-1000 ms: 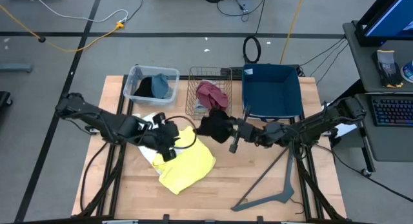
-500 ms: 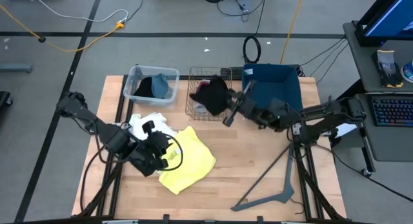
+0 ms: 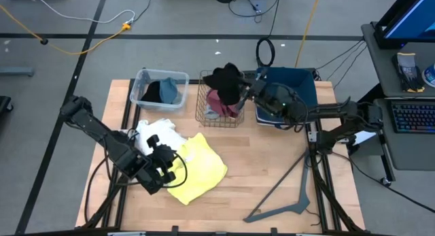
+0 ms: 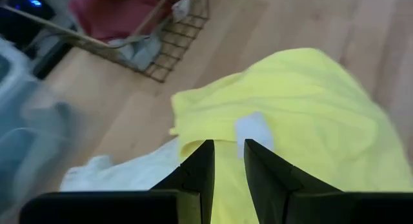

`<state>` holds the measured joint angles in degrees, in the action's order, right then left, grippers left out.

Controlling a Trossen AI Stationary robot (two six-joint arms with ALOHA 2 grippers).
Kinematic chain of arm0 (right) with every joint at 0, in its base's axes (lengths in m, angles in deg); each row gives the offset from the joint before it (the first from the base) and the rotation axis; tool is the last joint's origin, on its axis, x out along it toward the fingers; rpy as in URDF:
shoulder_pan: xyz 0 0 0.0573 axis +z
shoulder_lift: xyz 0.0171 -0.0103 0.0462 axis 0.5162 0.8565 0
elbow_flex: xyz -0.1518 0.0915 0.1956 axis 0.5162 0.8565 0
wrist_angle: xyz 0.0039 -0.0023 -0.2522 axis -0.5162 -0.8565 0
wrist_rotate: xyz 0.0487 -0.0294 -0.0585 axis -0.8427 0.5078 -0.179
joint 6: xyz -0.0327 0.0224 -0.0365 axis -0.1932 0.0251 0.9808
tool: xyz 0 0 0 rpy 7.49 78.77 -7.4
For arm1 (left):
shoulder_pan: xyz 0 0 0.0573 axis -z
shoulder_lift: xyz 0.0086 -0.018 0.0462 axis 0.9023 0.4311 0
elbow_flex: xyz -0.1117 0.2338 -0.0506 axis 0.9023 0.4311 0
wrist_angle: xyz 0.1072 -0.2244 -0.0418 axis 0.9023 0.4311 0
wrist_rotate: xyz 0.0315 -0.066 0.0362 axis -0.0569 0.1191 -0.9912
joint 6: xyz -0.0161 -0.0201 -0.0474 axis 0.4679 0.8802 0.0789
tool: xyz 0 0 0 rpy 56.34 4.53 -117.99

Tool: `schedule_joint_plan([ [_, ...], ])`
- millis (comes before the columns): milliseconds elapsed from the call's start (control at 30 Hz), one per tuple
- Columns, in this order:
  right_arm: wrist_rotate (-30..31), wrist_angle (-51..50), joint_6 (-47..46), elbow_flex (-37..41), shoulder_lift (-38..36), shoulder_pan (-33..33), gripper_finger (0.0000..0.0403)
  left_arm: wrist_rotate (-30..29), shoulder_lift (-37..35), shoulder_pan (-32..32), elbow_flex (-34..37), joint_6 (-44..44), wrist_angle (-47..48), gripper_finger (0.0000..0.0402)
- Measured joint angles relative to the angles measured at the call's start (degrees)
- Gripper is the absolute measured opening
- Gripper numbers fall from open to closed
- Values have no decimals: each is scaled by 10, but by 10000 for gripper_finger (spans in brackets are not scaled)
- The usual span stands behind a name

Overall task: Pick & Place Cloths
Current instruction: Put the black boxer into the gold wire basket

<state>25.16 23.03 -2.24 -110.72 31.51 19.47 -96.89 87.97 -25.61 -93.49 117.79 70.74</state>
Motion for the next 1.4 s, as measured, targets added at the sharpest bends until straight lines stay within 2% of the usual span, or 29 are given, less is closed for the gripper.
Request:
schedule_joint_plan([
  [200,0,-26,-36,0,32,-21,1,-1,0,7,13,-25,-53,88],
  [533,-14,-16,-52,-13,144,-53,4,-1,0,7,13,-100,-120,88],
  [1000,-14,-75,-95,-55,281,-79,5,4,0,10,13,-119,-133,88],
  [1233,33,-150,-99,-55,294,-79,6,6,0,14,13,-118,-133,88],
  [1400,33,-152,-98,-55,294,-80,6,6,0,14,13,-117,-133,88],
])
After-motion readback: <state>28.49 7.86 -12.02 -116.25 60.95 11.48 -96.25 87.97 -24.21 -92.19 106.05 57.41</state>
